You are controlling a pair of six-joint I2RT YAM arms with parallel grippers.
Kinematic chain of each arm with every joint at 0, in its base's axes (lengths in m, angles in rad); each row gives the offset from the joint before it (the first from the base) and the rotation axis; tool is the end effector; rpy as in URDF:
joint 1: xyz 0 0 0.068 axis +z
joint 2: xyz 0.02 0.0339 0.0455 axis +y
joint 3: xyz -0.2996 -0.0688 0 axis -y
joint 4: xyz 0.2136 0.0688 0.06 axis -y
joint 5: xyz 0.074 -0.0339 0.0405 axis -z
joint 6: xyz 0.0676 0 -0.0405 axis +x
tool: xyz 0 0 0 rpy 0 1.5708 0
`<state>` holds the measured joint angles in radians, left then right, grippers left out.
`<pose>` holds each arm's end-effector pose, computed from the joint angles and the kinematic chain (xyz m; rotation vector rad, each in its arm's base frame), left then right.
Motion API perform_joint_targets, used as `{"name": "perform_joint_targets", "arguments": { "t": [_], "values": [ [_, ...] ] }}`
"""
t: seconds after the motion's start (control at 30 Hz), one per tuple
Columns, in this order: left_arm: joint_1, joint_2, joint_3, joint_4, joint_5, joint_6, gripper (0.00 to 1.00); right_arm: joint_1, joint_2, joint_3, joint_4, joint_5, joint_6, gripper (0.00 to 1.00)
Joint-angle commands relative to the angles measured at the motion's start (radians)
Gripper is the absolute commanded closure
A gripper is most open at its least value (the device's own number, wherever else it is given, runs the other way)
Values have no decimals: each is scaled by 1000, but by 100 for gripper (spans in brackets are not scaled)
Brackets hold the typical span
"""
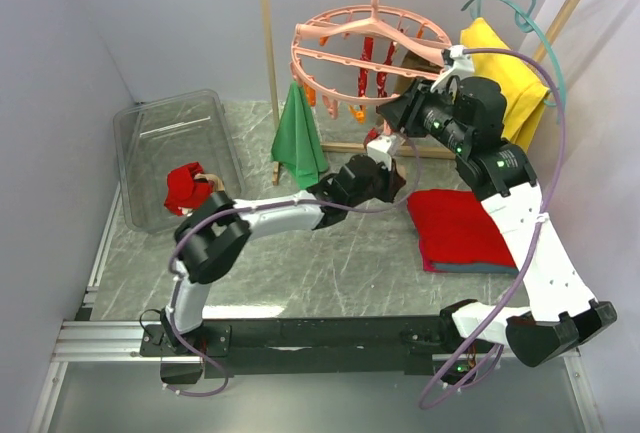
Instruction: Remove the socks clipped to the hanger
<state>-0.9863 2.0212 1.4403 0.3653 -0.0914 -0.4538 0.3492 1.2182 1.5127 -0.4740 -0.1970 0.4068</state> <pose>0.2810 -0.4136 0.2859 0.4295 1.8387 -0.9364 0.2225 0.0951 0.4890 -0.0964 1.8004 0.7187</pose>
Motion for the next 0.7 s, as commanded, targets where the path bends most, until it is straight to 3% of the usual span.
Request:
{"name": "perform_joint_targets", "arguments": {
  "t": [0.0,0.03,0.1,0.43,0.67],
  "values": [
    [-11,-108,-9,-156,241,-68,99,10,-2,69,-144,30,32,49],
    [-12,-139,-20,-187,277,-86,99,10,-5,70,-158,31,35,27],
    [-14,-183,-32,-218,335,-101,99,13,-22,61,-187,25,38,0],
    [-14,-329,-138,-278,456,-129,96,77,-216,-63,-290,145,49,0],
    [-14,-456,-248,-247,525,-174,94,85,-399,-271,-341,304,95,0]
  ]
}}
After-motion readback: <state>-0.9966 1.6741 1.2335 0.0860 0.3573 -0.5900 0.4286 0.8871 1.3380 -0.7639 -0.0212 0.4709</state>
